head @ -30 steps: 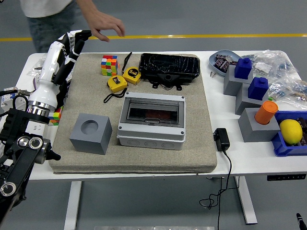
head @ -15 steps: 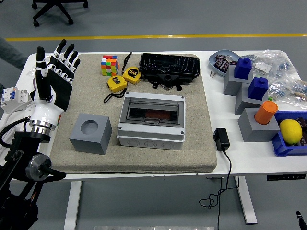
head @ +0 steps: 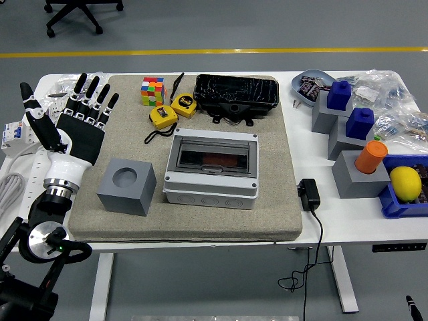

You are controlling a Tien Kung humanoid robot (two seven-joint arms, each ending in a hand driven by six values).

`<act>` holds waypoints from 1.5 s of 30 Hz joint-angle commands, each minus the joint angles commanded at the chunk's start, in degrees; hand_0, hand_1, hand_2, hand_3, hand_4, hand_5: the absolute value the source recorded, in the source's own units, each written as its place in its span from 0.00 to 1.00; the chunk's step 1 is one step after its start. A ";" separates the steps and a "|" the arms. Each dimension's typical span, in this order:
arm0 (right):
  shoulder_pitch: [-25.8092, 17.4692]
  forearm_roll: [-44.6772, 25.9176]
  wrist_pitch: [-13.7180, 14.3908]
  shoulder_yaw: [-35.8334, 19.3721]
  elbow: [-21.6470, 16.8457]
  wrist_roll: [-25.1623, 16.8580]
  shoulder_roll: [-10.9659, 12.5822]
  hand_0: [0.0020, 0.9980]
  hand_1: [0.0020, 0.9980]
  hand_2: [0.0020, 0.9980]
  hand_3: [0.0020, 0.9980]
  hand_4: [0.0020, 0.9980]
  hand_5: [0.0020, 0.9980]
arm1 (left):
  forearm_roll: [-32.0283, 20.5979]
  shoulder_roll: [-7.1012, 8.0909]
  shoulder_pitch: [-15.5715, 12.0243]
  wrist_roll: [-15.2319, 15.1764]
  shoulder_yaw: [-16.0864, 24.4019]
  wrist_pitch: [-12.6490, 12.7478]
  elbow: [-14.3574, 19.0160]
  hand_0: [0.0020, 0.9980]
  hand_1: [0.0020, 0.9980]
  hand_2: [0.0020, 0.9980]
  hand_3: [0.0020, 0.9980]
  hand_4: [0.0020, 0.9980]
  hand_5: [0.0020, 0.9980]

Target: Fetch the battery,place it into the box,close the lid of the box

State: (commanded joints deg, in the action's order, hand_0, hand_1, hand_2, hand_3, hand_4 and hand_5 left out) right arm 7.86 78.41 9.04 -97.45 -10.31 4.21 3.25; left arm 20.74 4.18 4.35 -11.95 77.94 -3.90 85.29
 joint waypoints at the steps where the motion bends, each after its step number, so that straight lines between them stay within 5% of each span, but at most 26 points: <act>1: -0.05 -0.23 -0.07 0.30 0.00 -0.03 -0.05 0.82 0.70 0.70 0.88 1.00 1.00 | -0.31 0.02 -0.14 0.07 -0.12 -0.05 0.01 0.76 0.78 0.75 0.73 1.00 1.00; 17: 0.16 -0.31 -0.67 1.29 0.00 0.44 -0.31 0.80 0.68 0.69 0.87 1.00 1.00 | 0.44 -0.17 -0.47 0.45 0.20 0.66 0.12 0.74 0.77 0.75 0.73 1.00 1.00; 18: 0.18 -0.31 -0.66 1.25 0.00 0.39 -0.33 0.80 0.67 0.69 0.86 1.00 1.00 | 0.95 -0.18 -0.51 0.57 0.32 0.71 0.17 0.62 0.60 0.56 0.64 1.00 0.89; 23: 0.15 -0.36 -0.68 1.11 0.00 0.34 -0.44 0.80 0.67 0.69 0.86 1.00 1.00 | 3.37 -0.19 -0.53 0.81 0.84 1.94 0.67 0.62 0.60 0.56 0.64 1.00 0.89; 24: 0.12 -0.40 -0.69 1.08 0.00 0.33 -0.46 0.80 0.66 0.68 0.86 1.00 1.00 | 3.33 -0.23 -0.51 0.69 0.95 2.09 0.73 0.34 0.27 0.26 0.55 1.00 0.85; 29: 0.08 -0.44 -0.65 0.90 0.00 0.38 -0.48 0.80 0.66 0.68 0.86 1.00 1.00 | 0.55 -0.28 -0.57 1.37 0.84 -1.44 1.03 0.34 0.27 0.26 0.55 1.00 0.85; 30: 0.08 -0.43 -0.65 0.88 0.00 0.41 -0.47 0.80 0.66 0.68 0.86 1.00 1.00 | -1.39 -0.29 -0.57 1.85 0.73 -3.11 1.09 0.29 0.54 0.51 0.55 1.00 1.00; 35: 0.12 -0.49 -0.67 0.78 0.00 0.43 -0.47 0.80 0.66 0.68 0.86 1.00 1.00 | -10.87 -0.59 -0.45 4.41 0.24 -9.91 1.67 0.29 0.54 0.51 0.55 1.00 1.00; 36: 0.12 -0.52 -0.67 0.76 0.00 0.39 -0.48 0.80 0.66 0.67 0.86 1.00 1.00 | -11.64 -0.61 -0.43 4.69 0.21 -10.38 1.69 0.29 0.68 0.81 0.90 1.00 1.00; 41: 0.17 -0.78 -0.65 0.79 0.00 0.29 -0.53 0.80 0.66 0.67 0.86 1.00 1.00 | -12.96 -0.64 -0.61 5.58 0.01 -11.57 1.69 0.29 0.68 0.81 0.90 1.00 1.00; 42: 0.16 -0.80 -0.65 0.79 0.00 0.30 -0.54 0.80 0.65 0.67 0.86 1.00 1.00 | -12.89 -0.67 -0.64 5.60 0.07 -11.50 1.69 0.29 0.74 0.88 1.00 1.00 1.00; 45: 0.14 -0.85 -0.64 0.77 0.00 0.35 -0.58 0.80 0.65 0.67 0.86 1.00 1.00 | -10.16 -0.79 -0.61 3.78 0.54 -9.30 1.67 0.29 0.74 0.88 1.00 1.00 1.00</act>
State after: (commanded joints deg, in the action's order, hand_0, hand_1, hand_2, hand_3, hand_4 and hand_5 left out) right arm 8.00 77.56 8.41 -96.68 -10.31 4.57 2.67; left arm 10.57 3.38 3.74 -8.17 78.48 -13.20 86.96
